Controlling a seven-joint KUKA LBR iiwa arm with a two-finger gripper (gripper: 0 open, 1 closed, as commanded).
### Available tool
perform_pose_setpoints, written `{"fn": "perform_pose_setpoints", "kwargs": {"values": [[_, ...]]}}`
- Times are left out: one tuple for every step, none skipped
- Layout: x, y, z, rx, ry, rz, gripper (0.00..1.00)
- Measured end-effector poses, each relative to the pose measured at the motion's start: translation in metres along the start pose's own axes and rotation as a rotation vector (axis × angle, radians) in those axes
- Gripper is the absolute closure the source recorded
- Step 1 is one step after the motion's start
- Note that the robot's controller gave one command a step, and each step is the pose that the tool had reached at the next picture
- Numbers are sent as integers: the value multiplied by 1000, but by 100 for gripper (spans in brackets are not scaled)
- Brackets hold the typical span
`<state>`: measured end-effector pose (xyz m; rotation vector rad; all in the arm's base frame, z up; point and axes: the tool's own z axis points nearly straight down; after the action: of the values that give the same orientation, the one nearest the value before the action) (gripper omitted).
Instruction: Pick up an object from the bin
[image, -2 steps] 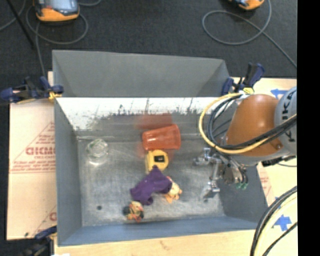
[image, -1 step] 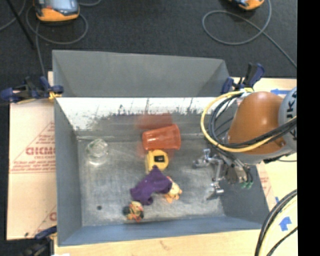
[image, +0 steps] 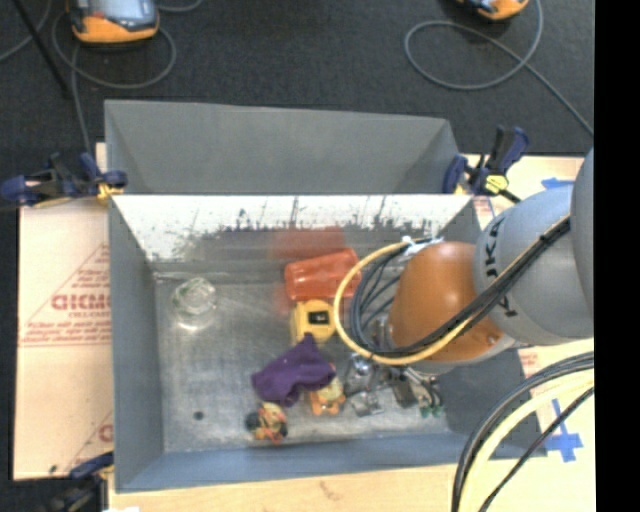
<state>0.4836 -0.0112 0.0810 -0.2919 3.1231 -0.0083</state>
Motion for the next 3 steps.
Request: {"fn": "perform_pose_setpoints", "kwargs": {"values": [[0,0,0,0,0,-1,100],[-3,-4,-10,-6,6,-55,100],[-8,-1,-66,-7,7,-166,100]]}}
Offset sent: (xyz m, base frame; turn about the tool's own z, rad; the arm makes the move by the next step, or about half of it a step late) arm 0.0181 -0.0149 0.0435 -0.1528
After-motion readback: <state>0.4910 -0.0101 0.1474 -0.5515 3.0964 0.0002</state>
